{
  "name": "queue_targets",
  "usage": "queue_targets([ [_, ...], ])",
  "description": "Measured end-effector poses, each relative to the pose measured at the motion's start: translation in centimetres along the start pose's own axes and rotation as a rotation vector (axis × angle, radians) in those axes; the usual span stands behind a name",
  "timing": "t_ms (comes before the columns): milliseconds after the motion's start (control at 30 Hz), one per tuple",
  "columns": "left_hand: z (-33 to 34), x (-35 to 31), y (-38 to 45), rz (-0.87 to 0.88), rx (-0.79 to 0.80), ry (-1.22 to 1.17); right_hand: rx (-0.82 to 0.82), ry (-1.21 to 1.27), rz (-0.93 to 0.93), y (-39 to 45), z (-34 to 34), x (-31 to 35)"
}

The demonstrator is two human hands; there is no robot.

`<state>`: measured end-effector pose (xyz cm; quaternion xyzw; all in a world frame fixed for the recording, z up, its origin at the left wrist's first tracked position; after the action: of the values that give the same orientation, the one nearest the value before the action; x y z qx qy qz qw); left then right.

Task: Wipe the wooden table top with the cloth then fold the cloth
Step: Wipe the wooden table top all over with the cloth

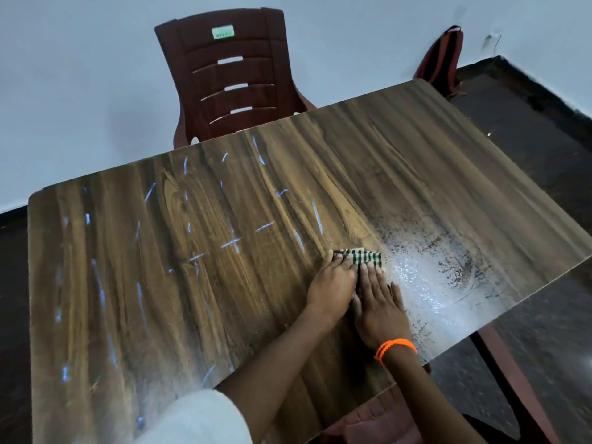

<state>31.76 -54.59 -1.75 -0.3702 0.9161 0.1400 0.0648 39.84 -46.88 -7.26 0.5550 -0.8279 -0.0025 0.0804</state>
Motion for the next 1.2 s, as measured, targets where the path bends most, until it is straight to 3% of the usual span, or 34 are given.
queue_targets([
  [100, 0.5, 2.4, 3.2, -0.009, -0.001, 0.062, -0.001, 0.024, 0.014, 4.1, 0.8, 0.8],
  [267, -0.2, 8.0, 5.5, -0.212, 0.003, 0.006, 0.002, 0.053, -0.058, 8.5, 1.6, 4.5],
  [500, -2.2, 11.6, 0.8, -0.390, 0.031, -0.022, 0.009, 0.103, -0.175, 5.7, 1.8, 9.9],
  [633, -1.1, 10.6, -3.1, -0.332, 0.082, 0.006, 0.012, 0.086, -0.196, 1.7, 1.7, 9.9],
  [833, 0.3, 5.9, -1.3, -0.036, 0.063, -0.004, 0.012, 0.012, -0.144, 1.3, 0.8, 5.6],
  [1033, 0.8, 6.4, 6.1, -0.047, -0.004, -0.001, -0.008, 0.003, -0.049, 8.2, 0.9, 3.9],
  [1200, 0.2, 11.3, 9.4, -0.135, -0.017, 0.019, -0.015, 0.052, -0.049, 13.7, 2.1, 7.1],
])
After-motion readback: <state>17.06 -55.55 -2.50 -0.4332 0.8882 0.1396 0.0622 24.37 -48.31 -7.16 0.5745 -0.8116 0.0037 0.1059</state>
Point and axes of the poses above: each hand's wrist, its own y-axis towards the middle knuckle, its own z-axis out of the palm, x = y × z, the point moved 7 cm from there along y, towards the middle knuckle, and after that the axes turned 15 degrees about -x, right-handed, at the moved point
